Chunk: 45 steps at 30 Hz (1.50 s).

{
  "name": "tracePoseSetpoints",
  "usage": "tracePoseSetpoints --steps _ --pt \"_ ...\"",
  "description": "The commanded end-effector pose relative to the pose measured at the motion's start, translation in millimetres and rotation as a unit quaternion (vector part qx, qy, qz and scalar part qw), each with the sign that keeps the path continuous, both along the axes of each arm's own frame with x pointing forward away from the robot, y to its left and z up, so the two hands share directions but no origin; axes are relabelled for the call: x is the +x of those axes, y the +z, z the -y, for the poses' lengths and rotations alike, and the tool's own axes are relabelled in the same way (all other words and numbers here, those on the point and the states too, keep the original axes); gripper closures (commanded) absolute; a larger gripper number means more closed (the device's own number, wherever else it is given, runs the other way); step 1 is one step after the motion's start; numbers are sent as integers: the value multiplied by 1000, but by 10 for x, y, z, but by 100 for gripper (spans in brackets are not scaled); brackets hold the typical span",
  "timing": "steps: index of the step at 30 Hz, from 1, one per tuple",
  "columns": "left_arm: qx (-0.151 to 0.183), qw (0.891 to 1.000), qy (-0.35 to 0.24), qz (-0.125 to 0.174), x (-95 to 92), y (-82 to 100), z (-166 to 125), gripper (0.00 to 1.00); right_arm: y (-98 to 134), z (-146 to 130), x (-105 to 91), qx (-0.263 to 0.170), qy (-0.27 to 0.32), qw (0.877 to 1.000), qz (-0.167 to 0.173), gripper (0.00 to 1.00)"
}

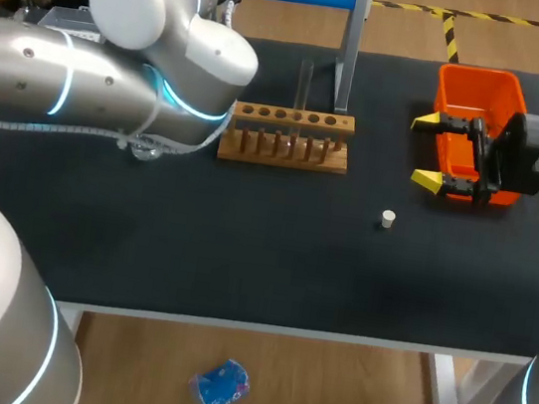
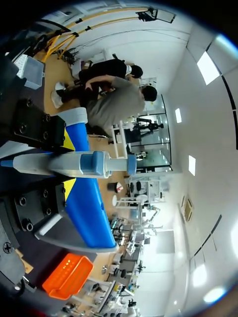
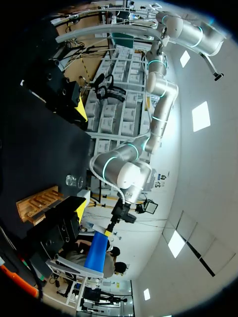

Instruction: Invert the test tube, pick up the pipette, mount the tip to pipette, aspirate from beaker and dispense into the tube, eject the tip, return the pipette, and cap with the stopper.

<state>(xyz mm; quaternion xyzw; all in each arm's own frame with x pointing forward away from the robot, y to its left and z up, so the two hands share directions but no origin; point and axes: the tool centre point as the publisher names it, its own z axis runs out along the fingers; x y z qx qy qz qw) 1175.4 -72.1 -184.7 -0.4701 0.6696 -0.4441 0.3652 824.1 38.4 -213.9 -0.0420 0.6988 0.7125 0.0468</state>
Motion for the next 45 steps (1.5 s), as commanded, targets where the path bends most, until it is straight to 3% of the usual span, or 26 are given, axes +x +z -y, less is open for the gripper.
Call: tracePoseSetpoints --steps 1,26,33,45 --pt "6 1000 9 -13 3 0 25 100 5 3 -8 -1 0 1000 0 0" --pt "16 998 37 -56 36 -168 26 100 5 3 -8 -1 0 1000 0 0" --pt "16 998 40 -40 92 -37 23 100 5 3 -8 -1 0 1000 0 0" --pt "28 998 45 -34 131 28 -14 100 5 3 -8 -1 0 1000 0 0"
